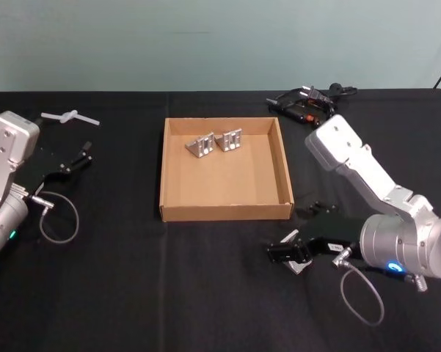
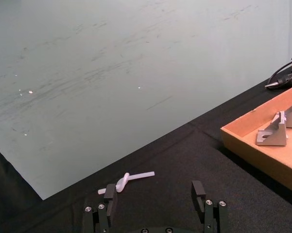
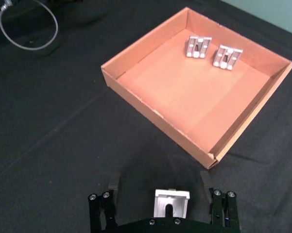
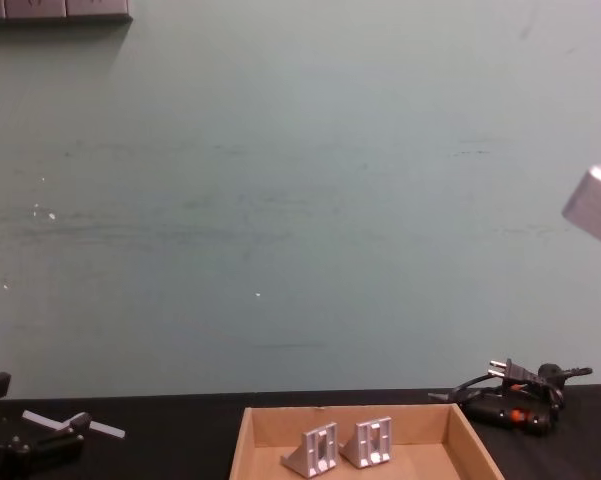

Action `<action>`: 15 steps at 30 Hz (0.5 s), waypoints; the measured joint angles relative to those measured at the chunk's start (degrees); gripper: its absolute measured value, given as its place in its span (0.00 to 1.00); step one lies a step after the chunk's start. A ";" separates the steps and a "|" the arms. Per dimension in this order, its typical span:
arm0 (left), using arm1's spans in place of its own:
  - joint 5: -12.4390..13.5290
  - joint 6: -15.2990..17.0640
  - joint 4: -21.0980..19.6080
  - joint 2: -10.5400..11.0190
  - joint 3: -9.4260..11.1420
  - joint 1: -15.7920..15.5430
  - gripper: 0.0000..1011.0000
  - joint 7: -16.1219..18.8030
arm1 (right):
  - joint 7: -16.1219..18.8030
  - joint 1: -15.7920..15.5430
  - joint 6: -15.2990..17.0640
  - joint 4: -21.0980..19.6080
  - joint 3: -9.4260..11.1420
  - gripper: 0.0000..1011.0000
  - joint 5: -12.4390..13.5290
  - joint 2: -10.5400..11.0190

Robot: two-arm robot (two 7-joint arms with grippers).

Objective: Use one hand to pick up the angle iron from the table and place it into the box.

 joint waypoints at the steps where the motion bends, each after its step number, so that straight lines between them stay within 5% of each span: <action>1: 0.00 0.00 0.00 0.00 0.00 0.00 0.99 0.00 | -0.01 -0.12 0.03 0.00 0.02 0.99 -0.01 0.01; 15: 0.00 0.00 0.00 0.00 0.00 0.00 0.99 0.00 | -1.12 -1.76 -0.88 1.81 1.00 0.99 -0.16 -0.75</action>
